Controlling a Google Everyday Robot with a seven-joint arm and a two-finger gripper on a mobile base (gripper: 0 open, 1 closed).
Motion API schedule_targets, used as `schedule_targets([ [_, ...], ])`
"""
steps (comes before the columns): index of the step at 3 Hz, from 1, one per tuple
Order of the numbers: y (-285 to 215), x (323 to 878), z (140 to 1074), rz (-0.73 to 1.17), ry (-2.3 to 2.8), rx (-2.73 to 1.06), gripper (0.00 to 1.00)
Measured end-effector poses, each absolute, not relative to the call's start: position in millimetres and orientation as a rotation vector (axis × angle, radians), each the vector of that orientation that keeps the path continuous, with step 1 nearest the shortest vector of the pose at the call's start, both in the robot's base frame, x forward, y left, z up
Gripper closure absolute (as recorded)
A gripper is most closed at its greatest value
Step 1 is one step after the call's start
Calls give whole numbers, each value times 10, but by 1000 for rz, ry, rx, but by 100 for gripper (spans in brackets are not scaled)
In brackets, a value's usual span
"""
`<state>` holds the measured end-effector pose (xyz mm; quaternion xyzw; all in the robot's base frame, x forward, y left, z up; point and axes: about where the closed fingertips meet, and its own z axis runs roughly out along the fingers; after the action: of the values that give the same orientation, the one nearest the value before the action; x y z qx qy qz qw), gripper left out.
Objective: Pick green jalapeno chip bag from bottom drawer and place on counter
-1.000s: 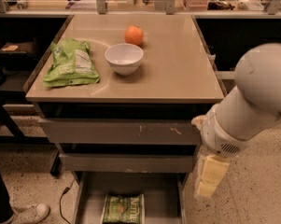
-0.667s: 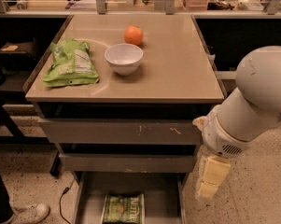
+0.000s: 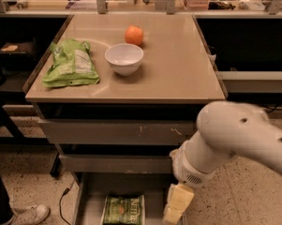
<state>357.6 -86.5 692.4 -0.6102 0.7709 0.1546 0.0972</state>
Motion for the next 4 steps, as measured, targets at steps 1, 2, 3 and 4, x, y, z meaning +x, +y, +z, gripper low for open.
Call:
schedule_targets([
  [1, -550, 3566, 6173, 520, 2356, -1755, 0],
  [2, -342, 3640, 5692, 550, 2377, -1719, 0],
  [3, -316, 3662, 5672, 552, 2374, -1708, 0],
  [4, -248, 3687, 5554, 600, 2353, -1694, 0],
])
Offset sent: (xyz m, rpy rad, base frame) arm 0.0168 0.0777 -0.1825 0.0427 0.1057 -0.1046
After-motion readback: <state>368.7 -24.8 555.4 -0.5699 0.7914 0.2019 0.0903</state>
